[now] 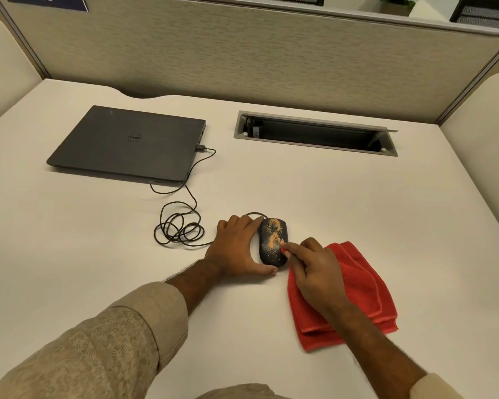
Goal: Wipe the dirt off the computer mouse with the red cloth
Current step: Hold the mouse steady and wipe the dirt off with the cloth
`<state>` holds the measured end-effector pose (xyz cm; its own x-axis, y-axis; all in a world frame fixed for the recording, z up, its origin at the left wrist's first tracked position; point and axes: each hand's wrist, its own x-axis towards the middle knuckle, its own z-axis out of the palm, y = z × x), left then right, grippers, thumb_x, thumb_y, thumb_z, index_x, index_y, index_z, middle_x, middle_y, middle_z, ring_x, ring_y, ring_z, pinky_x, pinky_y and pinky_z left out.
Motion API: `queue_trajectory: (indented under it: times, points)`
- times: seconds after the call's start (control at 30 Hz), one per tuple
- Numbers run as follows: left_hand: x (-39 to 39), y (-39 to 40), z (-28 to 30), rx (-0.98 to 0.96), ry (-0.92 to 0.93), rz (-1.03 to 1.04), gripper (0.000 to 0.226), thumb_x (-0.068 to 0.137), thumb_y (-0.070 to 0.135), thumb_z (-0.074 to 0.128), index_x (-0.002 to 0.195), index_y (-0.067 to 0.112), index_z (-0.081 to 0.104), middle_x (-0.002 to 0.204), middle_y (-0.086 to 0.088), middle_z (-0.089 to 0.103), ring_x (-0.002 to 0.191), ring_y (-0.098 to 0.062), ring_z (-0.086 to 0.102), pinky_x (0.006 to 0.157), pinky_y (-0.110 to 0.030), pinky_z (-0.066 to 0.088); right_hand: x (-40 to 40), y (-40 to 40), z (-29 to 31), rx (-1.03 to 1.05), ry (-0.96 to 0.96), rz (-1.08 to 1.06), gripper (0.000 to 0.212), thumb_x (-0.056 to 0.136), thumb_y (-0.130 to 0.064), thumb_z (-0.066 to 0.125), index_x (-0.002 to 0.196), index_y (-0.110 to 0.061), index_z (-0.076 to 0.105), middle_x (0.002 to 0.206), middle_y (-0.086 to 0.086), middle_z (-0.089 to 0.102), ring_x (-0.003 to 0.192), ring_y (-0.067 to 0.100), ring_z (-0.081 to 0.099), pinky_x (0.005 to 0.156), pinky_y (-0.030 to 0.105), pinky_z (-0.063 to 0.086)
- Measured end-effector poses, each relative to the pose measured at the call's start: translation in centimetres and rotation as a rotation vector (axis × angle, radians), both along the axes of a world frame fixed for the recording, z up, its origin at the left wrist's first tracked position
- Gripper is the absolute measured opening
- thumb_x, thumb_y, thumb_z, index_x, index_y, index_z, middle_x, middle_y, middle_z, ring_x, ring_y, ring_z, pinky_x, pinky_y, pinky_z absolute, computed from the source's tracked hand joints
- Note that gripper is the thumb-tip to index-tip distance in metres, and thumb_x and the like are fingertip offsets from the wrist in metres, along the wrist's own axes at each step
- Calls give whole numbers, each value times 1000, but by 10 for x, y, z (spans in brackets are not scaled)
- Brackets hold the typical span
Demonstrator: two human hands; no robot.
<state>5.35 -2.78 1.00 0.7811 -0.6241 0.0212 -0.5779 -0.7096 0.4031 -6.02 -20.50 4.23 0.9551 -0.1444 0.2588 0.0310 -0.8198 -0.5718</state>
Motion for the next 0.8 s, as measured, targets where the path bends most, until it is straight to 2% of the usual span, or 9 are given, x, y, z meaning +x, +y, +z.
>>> queue_trajectory:
  times: [0.13, 0.3, 0.5, 0.63, 0.8]
  points:
    - [0, 0, 0, 0, -8, -2, 117, 54, 91, 55, 148, 25, 35, 130, 9, 47, 115, -16, 40, 100, -36, 27, 3, -3, 3, 5, -6, -78, 21, 90, -21, 57, 104, -18, 73, 79, -2, 56, 66, 21, 55, 64, 42, 46]
    - [0, 0, -1, -7, -8, -2, 116, 54, 89, 59, 148, 25, 36, 129, 10, 48, 113, -16, 41, 99, -36, 28, 5, 3, 6, 14, 12, -30, 20, 91, -13, 63, 107, -19, 73, 80, -3, 56, 67, 18, 54, 64, 42, 46]
    - [0, 0, 0, 4, -10, -2, 115, 55, 88, 60, 148, 24, 36, 129, 9, 48, 115, -17, 41, 100, -36, 29, 9, -1, 7, -16, 54, -85, 17, 92, -18, 61, 104, -20, 73, 80, -3, 54, 68, 21, 55, 66, 42, 47]
    - [-1, 0, -1, -7, -2, 1, 117, 54, 90, 59, 148, 24, 36, 129, 9, 48, 115, -16, 41, 99, -34, 26, 9, 5, 9, 2, 48, -21, 19, 91, -16, 63, 107, -19, 73, 79, -2, 55, 66, 21, 55, 65, 41, 46]
    - [-1, 0, -1, -13, -10, 10, 116, 55, 88, 62, 148, 25, 36, 128, 10, 48, 115, -16, 41, 100, -35, 28, 14, 1, 9, -39, 61, -90, 18, 92, -19, 61, 105, -21, 73, 80, -2, 55, 68, 23, 55, 66, 40, 46]
